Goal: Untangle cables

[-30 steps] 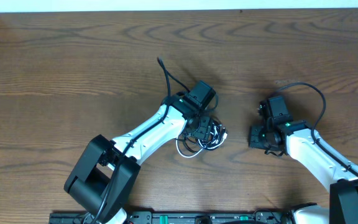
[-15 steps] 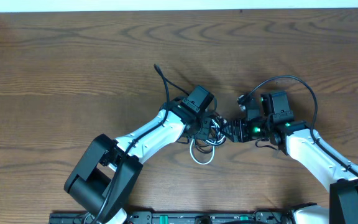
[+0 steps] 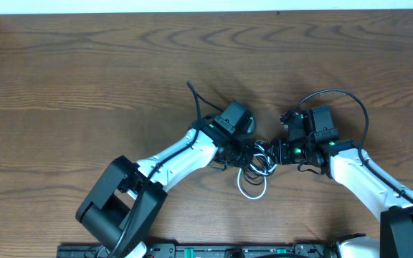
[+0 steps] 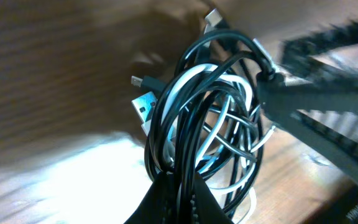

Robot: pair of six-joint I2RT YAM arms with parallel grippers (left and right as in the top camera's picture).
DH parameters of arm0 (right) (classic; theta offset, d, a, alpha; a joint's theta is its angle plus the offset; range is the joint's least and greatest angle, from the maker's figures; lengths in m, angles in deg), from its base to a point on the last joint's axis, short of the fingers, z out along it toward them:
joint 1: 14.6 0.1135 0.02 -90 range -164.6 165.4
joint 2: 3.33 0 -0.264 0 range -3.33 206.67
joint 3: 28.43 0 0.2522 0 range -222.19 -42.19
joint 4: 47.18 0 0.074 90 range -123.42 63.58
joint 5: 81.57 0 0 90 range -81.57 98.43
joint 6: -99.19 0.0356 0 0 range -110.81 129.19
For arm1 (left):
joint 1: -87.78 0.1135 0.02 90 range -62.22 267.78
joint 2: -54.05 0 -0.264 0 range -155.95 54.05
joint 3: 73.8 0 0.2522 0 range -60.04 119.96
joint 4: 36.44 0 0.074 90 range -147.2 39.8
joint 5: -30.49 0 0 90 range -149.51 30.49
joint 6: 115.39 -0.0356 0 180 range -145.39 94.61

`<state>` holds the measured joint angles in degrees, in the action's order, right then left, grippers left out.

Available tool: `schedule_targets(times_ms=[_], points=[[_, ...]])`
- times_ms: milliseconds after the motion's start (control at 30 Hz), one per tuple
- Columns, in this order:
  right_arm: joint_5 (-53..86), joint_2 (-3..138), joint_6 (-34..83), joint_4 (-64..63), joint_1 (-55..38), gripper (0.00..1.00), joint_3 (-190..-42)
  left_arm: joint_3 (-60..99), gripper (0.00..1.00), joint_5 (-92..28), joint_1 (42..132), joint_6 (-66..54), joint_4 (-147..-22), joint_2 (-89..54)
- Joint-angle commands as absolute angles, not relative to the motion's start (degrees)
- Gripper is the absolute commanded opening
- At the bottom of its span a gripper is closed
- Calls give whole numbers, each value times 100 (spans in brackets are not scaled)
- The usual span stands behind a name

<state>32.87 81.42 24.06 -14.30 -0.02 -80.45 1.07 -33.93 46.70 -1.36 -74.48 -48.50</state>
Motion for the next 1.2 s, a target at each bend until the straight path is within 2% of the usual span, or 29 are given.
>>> schedule_targets(times_ms=[0,100,167,267,467,633,800,1167], points=[[3228,8173,2441,-1387,7,36,-7914,104,7,-2923,4590,-171,-7290,-4893],[3112,8173,2444,-1271,7,30,-7833,104,7,-2735,4592,-171,-7157,-4893],[2621,8173,2531,-956,7,21,-7796,104,7,-2737,4598,-173,-7104,-4893],[1429,8173,2800,-412,7,2,-7796,104,7,-2737,4598,-173,-7109,-4893],[275,8173,3600,-80,1,1,-7796,104,7,-2761,4596,-179,-7292,-4893],[18,8171,4067,-145,-113,1,-7798,104,7,-3104,4598,-302,-7902,-4893],[-9,8171,4269,-80,-445,1,-7798,104,7,-3939,4668,-459,-8580,-4891],[-199,8171,4190,351,-1359,1,-7796,107,7,-4053,6273,-693,-8792,-4367]])
